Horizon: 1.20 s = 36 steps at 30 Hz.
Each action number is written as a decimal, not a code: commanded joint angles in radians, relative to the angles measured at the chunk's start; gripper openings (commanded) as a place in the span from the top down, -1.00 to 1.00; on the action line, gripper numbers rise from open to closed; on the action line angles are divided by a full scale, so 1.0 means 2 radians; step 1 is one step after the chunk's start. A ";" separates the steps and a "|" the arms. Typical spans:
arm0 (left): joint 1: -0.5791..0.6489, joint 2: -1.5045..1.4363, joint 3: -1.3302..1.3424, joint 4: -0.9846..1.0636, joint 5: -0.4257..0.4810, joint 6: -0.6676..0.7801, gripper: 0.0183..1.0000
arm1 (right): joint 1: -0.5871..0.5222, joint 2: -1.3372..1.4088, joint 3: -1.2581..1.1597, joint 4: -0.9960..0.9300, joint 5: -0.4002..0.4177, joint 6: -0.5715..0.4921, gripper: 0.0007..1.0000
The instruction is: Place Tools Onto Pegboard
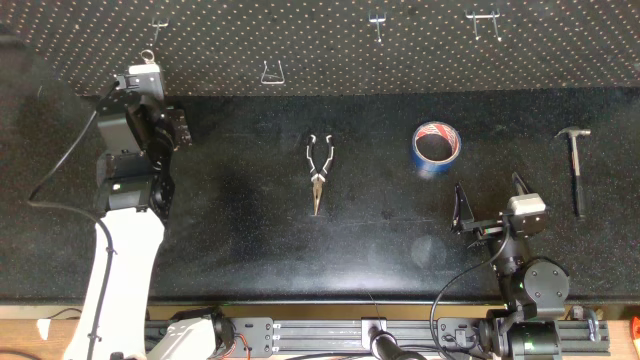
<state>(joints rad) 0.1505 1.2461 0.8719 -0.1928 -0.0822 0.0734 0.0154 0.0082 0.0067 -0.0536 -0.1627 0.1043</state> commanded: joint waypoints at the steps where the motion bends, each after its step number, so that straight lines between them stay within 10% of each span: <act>1: 0.000 0.015 0.001 0.017 -0.010 -0.007 0.98 | 0.004 -0.004 -0.001 -0.003 0.001 0.004 -0.95; 36: -0.001 0.039 0.022 0.053 -0.003 0.006 0.98 | 0.004 -0.004 -0.001 -0.003 0.001 0.004 -0.95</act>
<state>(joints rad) 0.1493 1.3087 0.8742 -0.1097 -0.0853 0.0776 0.0154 0.0082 0.0067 -0.0536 -0.1627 0.1043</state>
